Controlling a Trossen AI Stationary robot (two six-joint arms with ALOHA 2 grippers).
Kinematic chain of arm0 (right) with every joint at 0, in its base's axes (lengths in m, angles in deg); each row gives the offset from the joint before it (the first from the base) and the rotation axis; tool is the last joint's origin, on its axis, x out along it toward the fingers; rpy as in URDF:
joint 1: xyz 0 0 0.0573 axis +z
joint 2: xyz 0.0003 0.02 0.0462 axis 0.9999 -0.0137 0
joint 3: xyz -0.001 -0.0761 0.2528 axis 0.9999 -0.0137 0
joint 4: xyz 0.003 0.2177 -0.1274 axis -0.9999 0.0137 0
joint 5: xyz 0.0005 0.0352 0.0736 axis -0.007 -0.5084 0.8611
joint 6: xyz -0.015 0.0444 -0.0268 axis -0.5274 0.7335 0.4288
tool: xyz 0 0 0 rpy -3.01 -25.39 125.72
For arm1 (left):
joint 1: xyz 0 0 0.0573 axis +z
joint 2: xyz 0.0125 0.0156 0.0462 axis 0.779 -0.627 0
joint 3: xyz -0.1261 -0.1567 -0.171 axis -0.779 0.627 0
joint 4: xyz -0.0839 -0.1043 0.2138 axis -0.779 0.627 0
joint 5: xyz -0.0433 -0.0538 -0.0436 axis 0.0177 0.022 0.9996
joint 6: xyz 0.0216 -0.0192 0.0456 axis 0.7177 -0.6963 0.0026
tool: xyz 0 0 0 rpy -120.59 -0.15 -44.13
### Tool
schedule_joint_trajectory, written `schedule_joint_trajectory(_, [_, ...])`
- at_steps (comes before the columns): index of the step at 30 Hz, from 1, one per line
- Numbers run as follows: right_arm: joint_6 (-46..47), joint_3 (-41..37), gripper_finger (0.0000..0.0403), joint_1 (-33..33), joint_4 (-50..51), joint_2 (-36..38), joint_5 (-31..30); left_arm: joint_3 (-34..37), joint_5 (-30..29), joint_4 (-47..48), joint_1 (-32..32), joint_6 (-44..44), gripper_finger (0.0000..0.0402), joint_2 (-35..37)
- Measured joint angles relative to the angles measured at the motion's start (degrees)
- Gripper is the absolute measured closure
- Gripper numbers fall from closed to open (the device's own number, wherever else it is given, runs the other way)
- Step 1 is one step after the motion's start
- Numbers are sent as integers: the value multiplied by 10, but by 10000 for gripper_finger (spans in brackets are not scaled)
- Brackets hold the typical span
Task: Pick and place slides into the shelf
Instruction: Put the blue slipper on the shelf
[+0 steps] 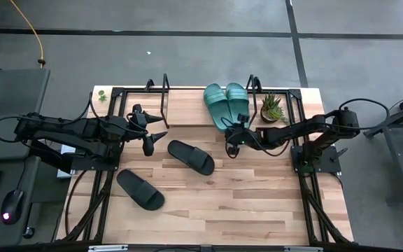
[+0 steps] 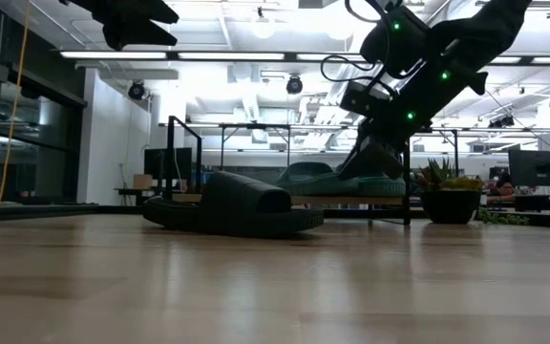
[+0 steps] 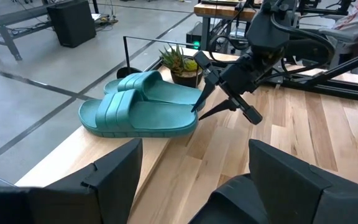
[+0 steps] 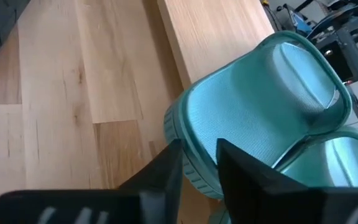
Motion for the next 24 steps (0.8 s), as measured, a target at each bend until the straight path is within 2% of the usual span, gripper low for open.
schedule_joint_trajectory(5, [10,0,361,-5,1,0,19,0,0,0,0,0,128,0])
schedule_joint_trajectory(11, [40,0,396,-5,-5,0,20,0,0,-1,0,0,128,0])
schedule_joint_trajectory(14, [58,0,401,-3,-14,0,19,0,0,-1,0,0,128,0])
schedule_joint_trajectory(24, [135,0,403,23,-38,-3,-40,0,0,-1,0,0,128,0])
